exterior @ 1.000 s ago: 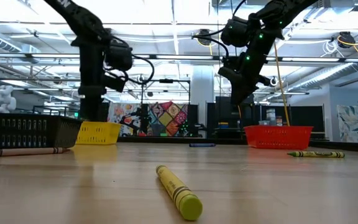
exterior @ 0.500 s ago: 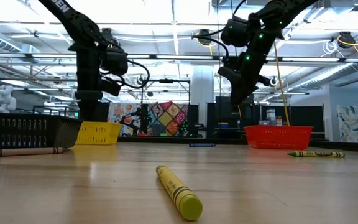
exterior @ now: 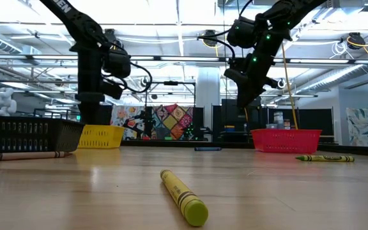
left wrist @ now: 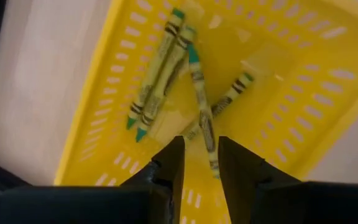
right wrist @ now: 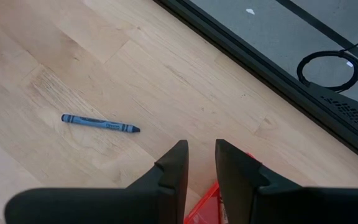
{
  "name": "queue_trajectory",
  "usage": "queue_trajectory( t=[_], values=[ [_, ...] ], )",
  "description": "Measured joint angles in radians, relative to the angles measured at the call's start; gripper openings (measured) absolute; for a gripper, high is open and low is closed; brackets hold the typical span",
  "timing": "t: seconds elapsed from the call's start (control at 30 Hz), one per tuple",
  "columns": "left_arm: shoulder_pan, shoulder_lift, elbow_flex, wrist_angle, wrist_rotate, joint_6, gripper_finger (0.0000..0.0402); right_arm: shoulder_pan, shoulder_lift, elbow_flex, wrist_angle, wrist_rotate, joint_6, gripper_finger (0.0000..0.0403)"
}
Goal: Sort crayons
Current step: Put the brown crayon into the red bin
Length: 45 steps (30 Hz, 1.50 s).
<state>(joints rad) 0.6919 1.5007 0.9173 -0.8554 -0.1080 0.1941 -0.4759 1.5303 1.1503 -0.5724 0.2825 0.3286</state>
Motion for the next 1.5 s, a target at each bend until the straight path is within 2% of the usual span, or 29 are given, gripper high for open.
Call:
queue_trajectory(
  t=[0.37, 0.57, 0.9, 1.13, 1.5],
  values=[
    [-0.143, -0.146, 0.000, -0.015, 0.010, -0.086, 0.0089, 0.000, 0.000, 0.000, 0.000, -0.002, 0.026, 0.0068],
    [-0.243, -0.221, 0.000, -0.021, 0.089, -0.179, 0.0089, 0.000, 0.000, 0.000, 0.020, -0.106, 0.023, 0.0068],
    [-0.395, -0.246, 0.000, -0.025, 0.076, -0.238, 0.0088, 0.002, 0.000, 0.000, 0.048, -0.105, 0.033, 0.0068],
    [-0.510, -0.246, 0.000, -0.100, 0.077, -0.387, 0.0088, 0.007, 0.000, 0.000, 0.048, -0.105, 0.038, 0.0068],
    [-0.776, -0.246, 0.000, -0.104, 0.077, -0.727, 0.0088, 0.007, 0.000, 0.000, 0.046, -0.105, 0.027, 0.0068]
  ],
)
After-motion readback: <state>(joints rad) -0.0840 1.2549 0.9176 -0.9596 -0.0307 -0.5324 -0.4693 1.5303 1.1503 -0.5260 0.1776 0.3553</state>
